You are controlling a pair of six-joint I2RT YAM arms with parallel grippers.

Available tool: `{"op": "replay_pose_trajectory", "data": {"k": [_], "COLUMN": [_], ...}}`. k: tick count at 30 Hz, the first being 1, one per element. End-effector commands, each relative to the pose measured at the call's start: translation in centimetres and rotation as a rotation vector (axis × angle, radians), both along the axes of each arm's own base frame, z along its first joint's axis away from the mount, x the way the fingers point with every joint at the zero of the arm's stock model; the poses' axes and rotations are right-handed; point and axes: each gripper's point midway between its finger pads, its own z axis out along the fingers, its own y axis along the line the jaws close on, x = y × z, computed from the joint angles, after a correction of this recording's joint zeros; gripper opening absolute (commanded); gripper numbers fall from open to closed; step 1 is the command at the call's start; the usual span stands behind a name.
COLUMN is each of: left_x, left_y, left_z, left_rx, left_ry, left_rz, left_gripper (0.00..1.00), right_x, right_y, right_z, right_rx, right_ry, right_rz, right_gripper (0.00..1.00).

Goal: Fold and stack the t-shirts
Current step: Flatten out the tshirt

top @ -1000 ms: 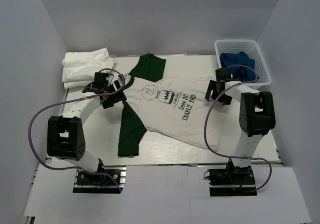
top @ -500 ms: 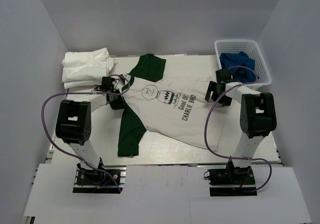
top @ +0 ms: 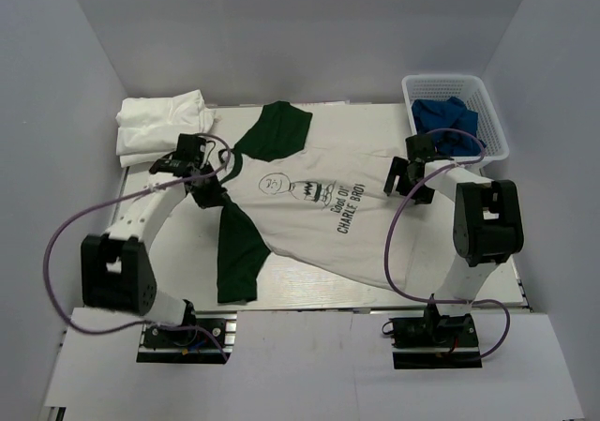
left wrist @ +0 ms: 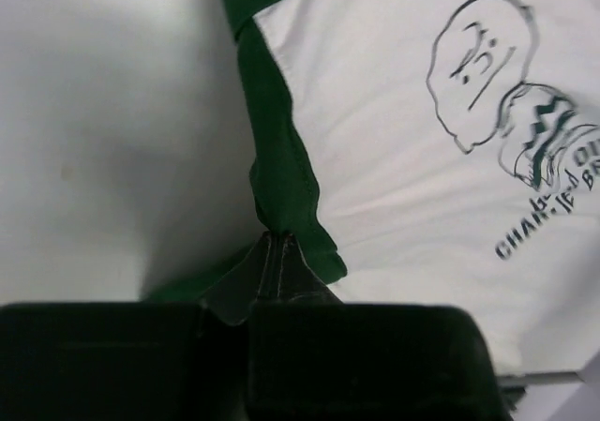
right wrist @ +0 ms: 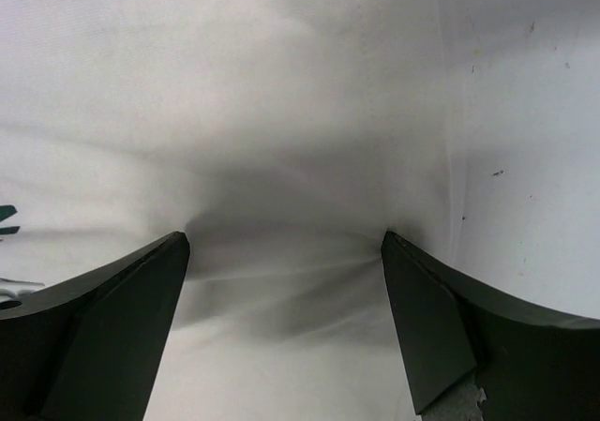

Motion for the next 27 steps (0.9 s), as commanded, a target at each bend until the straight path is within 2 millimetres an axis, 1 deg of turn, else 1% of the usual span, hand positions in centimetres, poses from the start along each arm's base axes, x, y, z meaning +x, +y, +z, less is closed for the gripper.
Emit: {"op": "replay_pose_trajectory", "data": {"k": [1, 2, 4, 5, 6, 7, 8, 9, 10, 11, 12, 13, 14, 16, 17, 18, 19, 20, 21, 22, 23, 24, 25, 26, 27], "left_x": [-7.2, -9.9, -12.8, -15.4, -16.4, -17.2, -18.1, -18.1, -18.7, -18.5, -17.7, -16.3, -14.5, -11.4, -9.1, -6.7, -4.3, -2.8, -0.9, 1.4, 2.7, 3.8, 5.9, 6.5, 8.3], "left_y": [1.0, 1.2, 1.5, 1.9, 2.0, 1.7, 1.6, 1.6, 1.7, 1.7, 1.9, 1.9, 1.7, 2.0, 1.9, 1.7, 1.7, 1.5, 1.5, 1.5, 1.3, 1.1, 0.3, -0.1, -1.1], "left_z": [1.2, 0.6, -0.2, -1.1, -1.1, -1.4, -2.0, -1.9, -2.3, -2.4, -2.3, -2.0, -1.8, -1.1, -0.1, -0.3, 0.7, 0.6, 0.5, -0.4, -1.0, -1.5, -2.8, -3.6, -3.3], "left_rx": [0.005, 0.000, 0.005, 0.020, 0.018, -0.001, -0.003, -0.001, 0.006, 0.009, 0.023, 0.027, 0.020, 0.020, 0.019, 0.022, 0.030, 0.031, 0.040, 0.063, 0.068, 0.067, 0.084, 0.091, 0.056], "left_ry": [0.162, 0.223, 0.302, 0.382, 0.388, 0.413, 0.443, 0.432, 0.466, 0.462, 0.444, 0.421, 0.364, 0.284, 0.215, 0.182, 0.120, 0.102, 0.068, 0.075, 0.079, 0.090, 0.098, 0.110, 0.087], "left_rz": [0.103, 0.121, 0.156, 0.167, 0.177, 0.171, 0.149, 0.134, 0.135, 0.121, 0.125, 0.127, 0.112, 0.115, 0.109, 0.112, 0.092, 0.082, 0.074, 0.049, 0.040, 0.023, -0.027, -0.048, -0.078], "left_gripper": [0.00, 0.00, 0.00, 0.00, 0.00, 0.02, 0.16, 0.49, 0.98, 1.00, 1.00, 1.00, 1.00, 1.00, 1.00, 1.00, 1.00, 1.00, 1.00, 1.00, 1.00, 1.00, 1.00, 1.00, 1.00], "right_x": [-1.4, -1.4, -1.7, -1.8, -1.8, -1.9, -1.9, -1.9, -1.8, -1.7, -1.7, -1.7, -1.4, -1.3, -1.1, -0.6, -0.4, -0.1, 0.1, 0.5, 0.6, 0.9, 1.0, 1.1, 1.3], "right_y": [0.2, 0.3, 0.2, 0.1, -0.1, -0.1, -0.3, -0.2, -0.3, -0.5, -0.5, -0.6, -0.5, -0.4, -0.3, 0.1, 0.3, 0.4, 1.0, 1.0, 1.1, 1.5, 1.6, 1.5, 1.4], "right_z": [-0.3, -0.4, -0.8, -1.0, -1.2, -1.2, -1.3, -1.5, -1.3, -1.1, -1.0, -0.8, -0.4, -0.2, 0.0, 0.4, 0.8, 1.0, 1.5, 2.1, 2.3, 2.9, 2.9, 3.0, 3.0], "right_rx": [0.018, 0.020, 0.015, 0.008, 0.003, -0.001, -0.010, -0.010, -0.015, -0.025, -0.026, -0.030, -0.026, -0.022, -0.019, -0.009, -0.007, -0.006, -0.008, -0.008, -0.008, -0.006, -0.008, -0.010, -0.021], "right_ry": [0.029, 0.035, 0.057, 0.067, 0.078, 0.086, 0.093, 0.100, 0.100, 0.097, 0.092, 0.087, 0.071, 0.063, 0.052, 0.029, 0.014, -0.004, -0.021, -0.050, -0.062, -0.093, -0.101, -0.101, -0.099], "right_rz": [-0.001, -0.002, -0.004, -0.011, -0.011, -0.014, -0.016, -0.016, -0.017, -0.020, -0.023, -0.025, -0.021, -0.013, -0.004, 0.024, 0.043, 0.056, 0.099, 0.105, 0.114, 0.130, 0.142, 0.140, 0.151], "right_gripper": [0.89, 0.89, 0.89, 0.89, 0.89, 0.89, 0.89, 0.89, 0.89, 0.89, 0.89, 0.89, 0.89, 0.89, 0.89, 0.89, 0.89, 0.89, 0.89, 0.89, 0.89, 0.90, 0.90, 0.90, 0.90]}}
